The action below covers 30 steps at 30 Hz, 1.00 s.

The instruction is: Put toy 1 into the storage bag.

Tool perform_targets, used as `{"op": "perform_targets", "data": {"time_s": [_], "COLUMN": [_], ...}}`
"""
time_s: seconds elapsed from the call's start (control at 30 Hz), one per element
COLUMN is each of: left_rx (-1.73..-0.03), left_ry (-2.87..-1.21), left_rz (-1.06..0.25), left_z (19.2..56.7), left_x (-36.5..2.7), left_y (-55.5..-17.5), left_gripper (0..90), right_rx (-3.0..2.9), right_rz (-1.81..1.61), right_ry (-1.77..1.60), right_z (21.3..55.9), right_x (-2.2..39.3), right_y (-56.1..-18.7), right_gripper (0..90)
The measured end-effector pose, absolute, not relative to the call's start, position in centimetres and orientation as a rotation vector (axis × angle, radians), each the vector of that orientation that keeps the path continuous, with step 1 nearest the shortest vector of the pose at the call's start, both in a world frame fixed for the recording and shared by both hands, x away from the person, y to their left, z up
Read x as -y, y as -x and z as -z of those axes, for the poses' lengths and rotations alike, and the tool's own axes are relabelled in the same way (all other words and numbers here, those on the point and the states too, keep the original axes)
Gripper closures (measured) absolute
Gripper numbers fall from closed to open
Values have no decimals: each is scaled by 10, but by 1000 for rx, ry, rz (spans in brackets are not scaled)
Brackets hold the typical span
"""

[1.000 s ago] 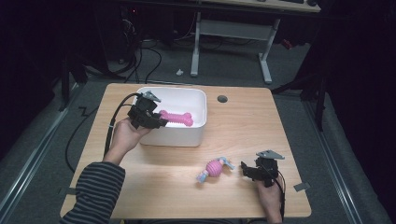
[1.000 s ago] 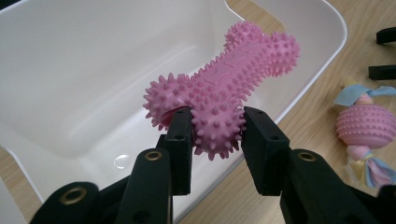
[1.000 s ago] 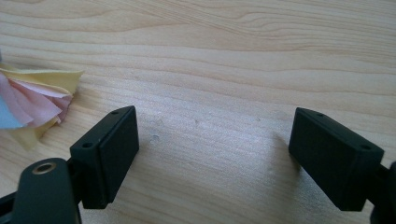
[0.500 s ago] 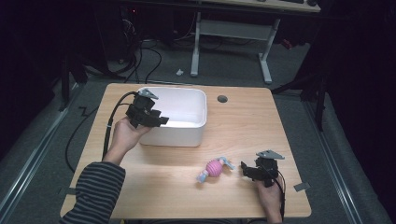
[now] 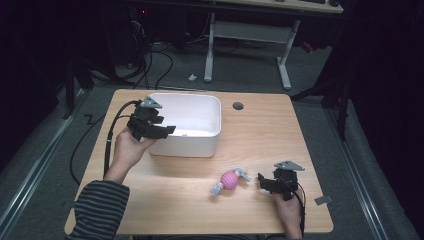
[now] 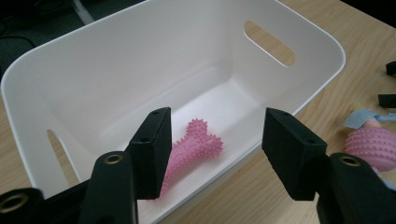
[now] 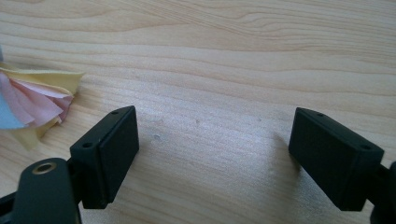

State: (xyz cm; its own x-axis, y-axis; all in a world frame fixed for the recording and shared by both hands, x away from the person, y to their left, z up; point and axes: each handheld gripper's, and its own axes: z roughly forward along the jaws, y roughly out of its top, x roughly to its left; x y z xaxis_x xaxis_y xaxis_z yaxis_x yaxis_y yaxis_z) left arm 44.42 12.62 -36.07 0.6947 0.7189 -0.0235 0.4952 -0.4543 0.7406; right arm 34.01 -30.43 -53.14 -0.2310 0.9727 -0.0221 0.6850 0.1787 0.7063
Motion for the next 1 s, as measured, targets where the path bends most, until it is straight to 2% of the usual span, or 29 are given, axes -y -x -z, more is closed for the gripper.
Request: {"op": "perform_targets", "data": {"time_s": [1.0], "left_rx": [-1041], "left_ry": [-1966], "left_rz": [-447], "left_z": [375], "left_x": [-183], "left_y": [-387], "left_gripper": [394], "right_rx": [-1984], "right_rz": [-801], "right_ry": [-1556], "right_z": [531], "right_x": [304], "right_y": [-340], "right_gripper": [162]}}
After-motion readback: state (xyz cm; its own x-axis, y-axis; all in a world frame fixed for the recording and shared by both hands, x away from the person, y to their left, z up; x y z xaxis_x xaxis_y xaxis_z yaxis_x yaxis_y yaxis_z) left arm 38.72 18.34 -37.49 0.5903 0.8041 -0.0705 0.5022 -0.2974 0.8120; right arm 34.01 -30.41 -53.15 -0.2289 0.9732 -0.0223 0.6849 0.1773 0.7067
